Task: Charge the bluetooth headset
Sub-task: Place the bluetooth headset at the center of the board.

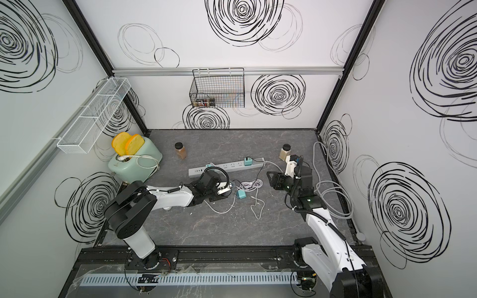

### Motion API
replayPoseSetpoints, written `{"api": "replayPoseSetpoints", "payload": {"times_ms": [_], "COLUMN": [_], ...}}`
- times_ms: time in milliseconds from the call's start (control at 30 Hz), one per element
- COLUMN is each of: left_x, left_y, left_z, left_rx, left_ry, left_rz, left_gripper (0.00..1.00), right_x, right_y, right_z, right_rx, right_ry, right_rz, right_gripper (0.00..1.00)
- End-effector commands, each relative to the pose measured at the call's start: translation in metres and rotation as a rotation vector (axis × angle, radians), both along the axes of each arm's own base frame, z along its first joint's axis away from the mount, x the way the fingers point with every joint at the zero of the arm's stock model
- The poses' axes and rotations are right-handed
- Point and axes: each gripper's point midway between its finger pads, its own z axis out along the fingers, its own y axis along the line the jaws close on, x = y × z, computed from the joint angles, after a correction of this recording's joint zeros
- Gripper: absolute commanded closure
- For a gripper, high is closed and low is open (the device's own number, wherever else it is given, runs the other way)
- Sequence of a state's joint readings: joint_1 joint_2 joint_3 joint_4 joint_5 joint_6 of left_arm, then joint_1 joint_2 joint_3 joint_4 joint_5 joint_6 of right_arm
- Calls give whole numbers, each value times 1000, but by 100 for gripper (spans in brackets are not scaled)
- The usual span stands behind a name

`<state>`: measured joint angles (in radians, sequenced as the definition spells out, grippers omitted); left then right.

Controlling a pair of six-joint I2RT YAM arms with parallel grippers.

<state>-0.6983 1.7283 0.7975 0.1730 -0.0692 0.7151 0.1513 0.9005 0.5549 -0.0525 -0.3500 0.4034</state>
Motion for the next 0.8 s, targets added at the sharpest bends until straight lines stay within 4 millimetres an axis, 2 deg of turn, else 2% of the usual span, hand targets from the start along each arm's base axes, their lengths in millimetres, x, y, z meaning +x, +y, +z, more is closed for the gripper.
{"api": "replayPoseSetpoints", "payload": {"times_ms": [0,100,200,267,367,467,567,700,767], "left_x": [-2,5,9,9,5,-5,-14,-17,-18], "left_y": [6,4,0,-3,-8,-13,-11,2,8], "left_z": [-12,2,27,47,79,102,107,96,98], "left_rx": [42,-2,-74,-142,-258,-359,-391,-380,-414], "left_ry": [38,5,-51,-81,-114,-119,-118,-125,-133], "left_rz": [-1,40,62,71,85,83,87,144,183], "left_gripper": [55,44,38,34,30,27,25,24,24], "right_x": [-4,-8,-15,-21,-32,-42,-47,-49,-50], "right_y": [2,5,6,9,11,13,20,28,32], "right_z": [-6,-11,-21,-31,-49,-67,-73,-75,-78], "right_rx": [1,10,15,23,31,18,1,-6,0], "right_ry": [14,36,81,113,164,219,246,259,268], "right_rz": [21,35,46,61,71,70,70,77,89], "right_gripper": [34,31,30,32,41,42,42,41,41]}}
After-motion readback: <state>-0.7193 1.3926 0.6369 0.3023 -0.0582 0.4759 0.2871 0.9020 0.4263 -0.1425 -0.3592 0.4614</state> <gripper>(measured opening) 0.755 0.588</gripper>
